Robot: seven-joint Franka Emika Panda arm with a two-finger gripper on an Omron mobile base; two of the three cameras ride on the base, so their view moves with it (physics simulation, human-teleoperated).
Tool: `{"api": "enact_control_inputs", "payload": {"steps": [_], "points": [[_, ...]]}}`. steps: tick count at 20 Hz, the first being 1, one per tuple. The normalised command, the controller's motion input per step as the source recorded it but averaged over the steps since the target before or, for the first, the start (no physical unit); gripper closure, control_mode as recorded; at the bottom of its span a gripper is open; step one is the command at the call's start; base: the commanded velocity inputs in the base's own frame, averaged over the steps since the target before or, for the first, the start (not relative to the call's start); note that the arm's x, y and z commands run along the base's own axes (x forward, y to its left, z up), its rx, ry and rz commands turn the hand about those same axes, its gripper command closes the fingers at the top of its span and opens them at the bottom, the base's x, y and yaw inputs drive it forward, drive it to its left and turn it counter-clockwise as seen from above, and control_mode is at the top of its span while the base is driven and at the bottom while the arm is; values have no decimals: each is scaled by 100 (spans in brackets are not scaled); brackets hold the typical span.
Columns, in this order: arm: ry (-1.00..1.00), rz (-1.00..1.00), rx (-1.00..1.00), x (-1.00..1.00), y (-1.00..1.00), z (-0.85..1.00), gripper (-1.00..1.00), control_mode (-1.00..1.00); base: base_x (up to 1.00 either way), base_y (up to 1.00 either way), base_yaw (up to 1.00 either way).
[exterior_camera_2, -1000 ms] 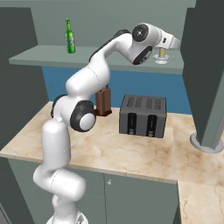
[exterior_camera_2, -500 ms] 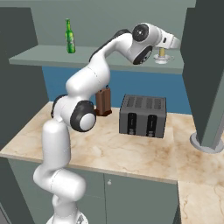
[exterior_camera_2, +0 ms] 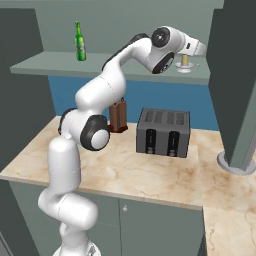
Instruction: Get the candle and the beer from the cabinet and move them to the dining counter.
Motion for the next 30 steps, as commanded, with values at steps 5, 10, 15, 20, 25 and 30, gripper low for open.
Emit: {"api": "enact_control_inputs", "payload": {"steps": [5,10,15,20,25,30], "points": [[0,0,0,0,0,0,100,-100,0,0,0],[0,0,0,0,0,0,100,-100,0,0,0],[0,0,0,0,0,0,100,-100,0,0,0],[0,0,0,0,0,0,100,-100,0,0,0],[0,0,0,0,0,0,100,-100,0,0,0],[0,0,0,-13,1,0,100,-100,0,0,0]]}}
